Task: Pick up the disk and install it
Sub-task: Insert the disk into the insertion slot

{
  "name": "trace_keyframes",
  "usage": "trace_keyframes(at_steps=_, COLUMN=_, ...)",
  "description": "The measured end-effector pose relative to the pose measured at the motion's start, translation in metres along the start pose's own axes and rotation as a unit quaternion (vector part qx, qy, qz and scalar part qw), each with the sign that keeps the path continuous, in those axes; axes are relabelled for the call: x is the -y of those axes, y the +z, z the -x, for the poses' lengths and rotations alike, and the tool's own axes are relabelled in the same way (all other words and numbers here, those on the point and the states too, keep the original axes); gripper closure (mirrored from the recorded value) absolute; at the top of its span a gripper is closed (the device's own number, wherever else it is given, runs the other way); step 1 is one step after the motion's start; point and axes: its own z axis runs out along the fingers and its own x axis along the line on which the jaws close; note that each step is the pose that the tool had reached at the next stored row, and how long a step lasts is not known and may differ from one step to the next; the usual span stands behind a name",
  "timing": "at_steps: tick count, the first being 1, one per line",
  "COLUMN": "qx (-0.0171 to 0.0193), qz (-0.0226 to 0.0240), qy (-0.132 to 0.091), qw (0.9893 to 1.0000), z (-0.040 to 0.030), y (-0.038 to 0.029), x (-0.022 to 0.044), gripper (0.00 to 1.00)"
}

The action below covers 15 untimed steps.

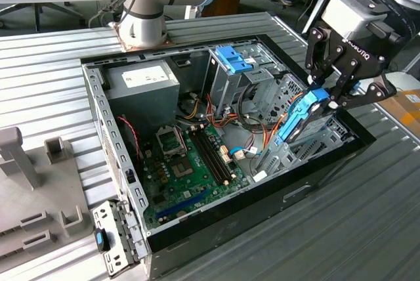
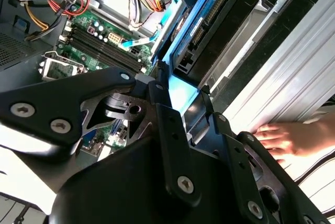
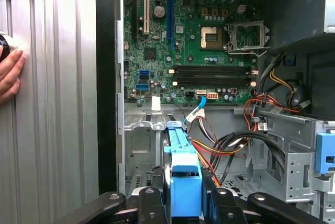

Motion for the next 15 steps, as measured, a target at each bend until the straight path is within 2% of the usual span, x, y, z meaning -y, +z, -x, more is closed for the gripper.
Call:
trace_keyframes(at_steps=4, qx=-0.0001, qz=0.0000, qy=0.000, qw=1.0000, z=-0.0009, y=0.0162, x=-0.0007, gripper=0.64)
trace_keyframes(at_steps=13, qx=-0.0008, qz=0.0000, qy=0.000, qw=1.0000, z=-0.0009, y=0.0173, x=-0.0008, gripper=0.62)
trace_keyframes(at_steps=14, qx=-0.0009, qz=0.0000, qy=0.000, qw=1.0000, z=-0.0009, y=0.0173, x=-0.0008, gripper=0.56)
trace_keyframes(at_steps=15, qx=-0.0010, qz=0.0000, qy=0.000, qw=1.0000, z=-0.0010, y=0.0174, x=-0.0008, gripper=0.56)
